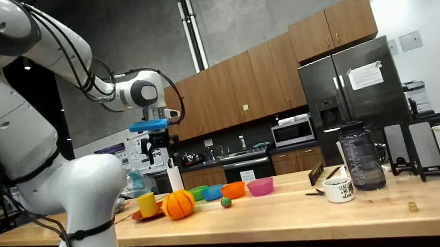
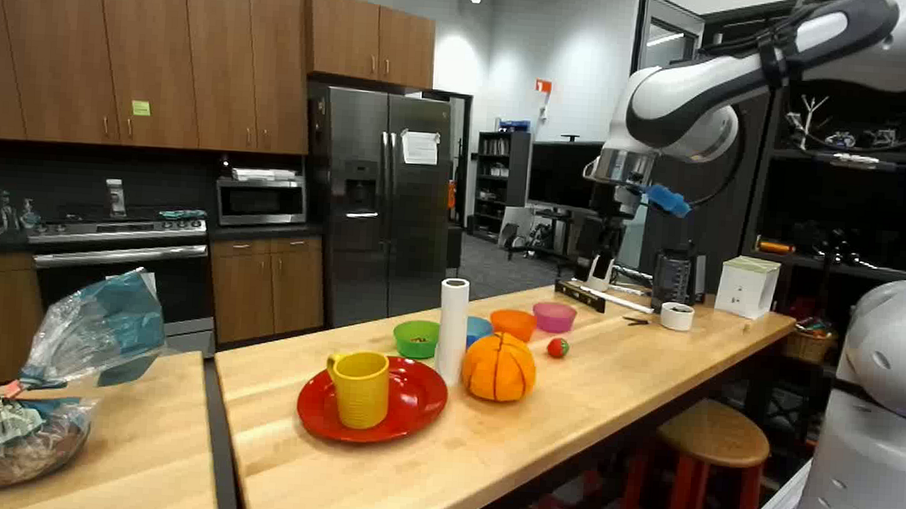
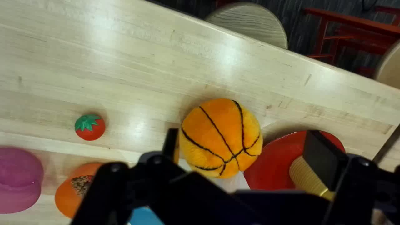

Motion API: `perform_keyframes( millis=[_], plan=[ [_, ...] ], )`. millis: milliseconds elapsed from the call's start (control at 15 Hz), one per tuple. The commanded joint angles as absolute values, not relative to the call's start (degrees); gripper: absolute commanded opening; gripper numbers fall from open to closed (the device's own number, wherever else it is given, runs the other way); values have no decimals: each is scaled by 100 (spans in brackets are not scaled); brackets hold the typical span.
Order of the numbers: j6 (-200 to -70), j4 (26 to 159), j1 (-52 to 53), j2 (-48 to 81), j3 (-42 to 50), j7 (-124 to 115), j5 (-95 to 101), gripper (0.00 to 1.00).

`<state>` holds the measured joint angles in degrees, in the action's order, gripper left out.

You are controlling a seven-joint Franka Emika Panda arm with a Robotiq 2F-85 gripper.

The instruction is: Move the roll of paper towel to the right

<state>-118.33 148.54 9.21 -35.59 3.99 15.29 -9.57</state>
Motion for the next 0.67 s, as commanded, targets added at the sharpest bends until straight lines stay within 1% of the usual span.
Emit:
perform_keyframes(
  millis=[0, 333, 600],
  plan=[
    [-11812, 14841, 859, -3555, 344, 1557, -992, 100],
    [-11825, 14844, 861, -3550, 324, 1544, -986, 100],
    [-12062, 14926, 841, -3521, 83, 1229, -946, 100]
  ],
)
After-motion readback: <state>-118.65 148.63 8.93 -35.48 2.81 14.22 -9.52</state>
